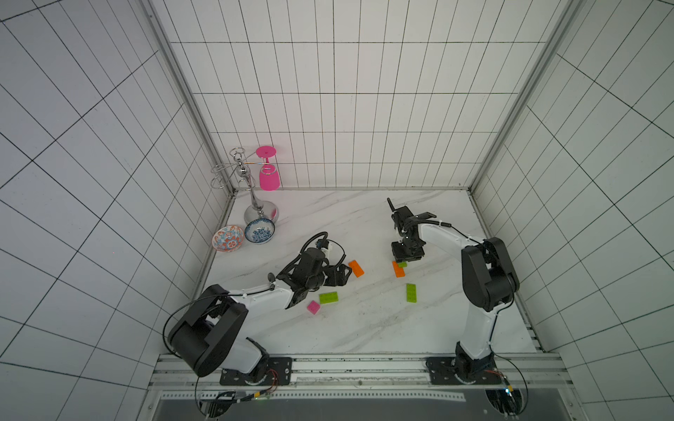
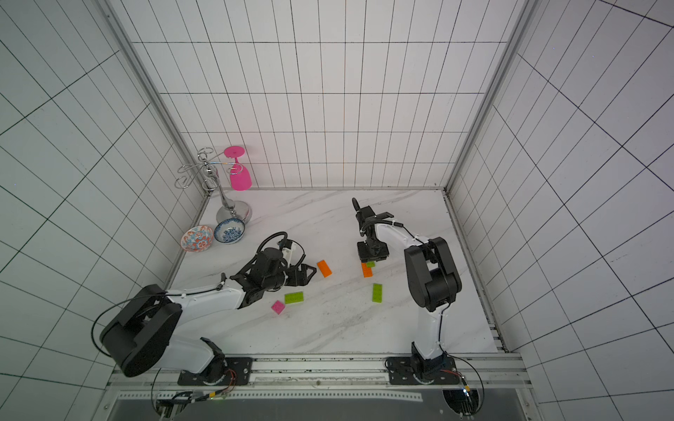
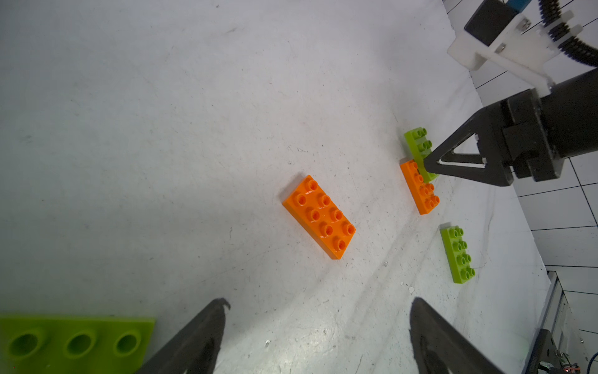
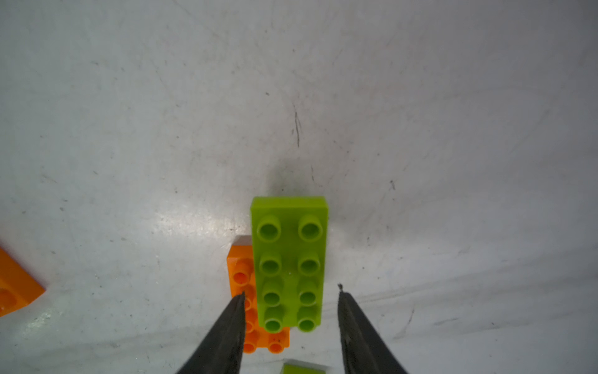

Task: Assemble a small pinwheel with lego
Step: Pick up the lego brick from the center of the board.

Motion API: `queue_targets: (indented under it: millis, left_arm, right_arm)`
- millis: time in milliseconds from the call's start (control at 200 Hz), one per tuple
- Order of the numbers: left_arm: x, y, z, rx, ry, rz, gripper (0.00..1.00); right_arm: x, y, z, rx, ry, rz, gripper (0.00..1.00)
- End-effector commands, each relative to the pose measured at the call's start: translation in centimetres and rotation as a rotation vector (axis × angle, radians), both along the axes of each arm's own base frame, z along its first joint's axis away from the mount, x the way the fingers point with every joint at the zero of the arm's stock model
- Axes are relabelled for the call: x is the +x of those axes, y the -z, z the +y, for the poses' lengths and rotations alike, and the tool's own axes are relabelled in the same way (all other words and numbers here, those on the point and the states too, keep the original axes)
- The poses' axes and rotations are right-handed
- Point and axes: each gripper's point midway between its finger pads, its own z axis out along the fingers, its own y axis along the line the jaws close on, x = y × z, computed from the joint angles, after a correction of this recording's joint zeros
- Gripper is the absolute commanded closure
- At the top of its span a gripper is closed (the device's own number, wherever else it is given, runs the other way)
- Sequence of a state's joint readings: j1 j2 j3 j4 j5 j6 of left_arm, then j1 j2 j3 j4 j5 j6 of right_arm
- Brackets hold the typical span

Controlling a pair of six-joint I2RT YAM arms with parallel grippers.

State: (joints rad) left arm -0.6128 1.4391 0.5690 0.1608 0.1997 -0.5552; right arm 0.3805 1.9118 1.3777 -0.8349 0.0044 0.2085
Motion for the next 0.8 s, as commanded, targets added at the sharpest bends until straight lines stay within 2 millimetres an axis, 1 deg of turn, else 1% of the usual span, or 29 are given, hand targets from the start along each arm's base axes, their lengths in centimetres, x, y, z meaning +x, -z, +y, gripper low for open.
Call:
queue_targets:
  millis: [0,120,305,425,505,795]
  left_arm:
    - [0.8,-1.0,-0.7,-0.015,0.013,-0.036,0.1]
    - [0.8,-1.0,-0.7,-0.016,0.013,-0.035,0.1]
    - [0.9,-1.0,-0.7,-0.014,0.011,-0.035,0.1]
    - [0.8,-1.0,-0.7,-0.012,0.011,-0.035,0.1]
    - [0.9,-1.0,-0.6,-0.011,0.011,-0.037,0.1]
    - [0.9,-1.0,-0.4,-0.009,0.005,-0.039,0.1]
  right_arm:
    - [-0.9,0.2,-0.2,-0.015,-0.012,0.04,0.57]
    - [-0.9,0.3,-0.3,-0.022,-0.012,0.041,0.61]
    - [-1.1,0.6,-0.2,-0.022,-0.015,0.054,0.61]
    - [-1.2,0.8,-0.2,-0.022,-0.016,0.061,0.71]
    - [-1.4,1.0,-0.3,-0.025,-0.018,0.071,0.74]
    - [-2.8,2.9,-0.5,-0.048,-0.027,0.132,0.76]
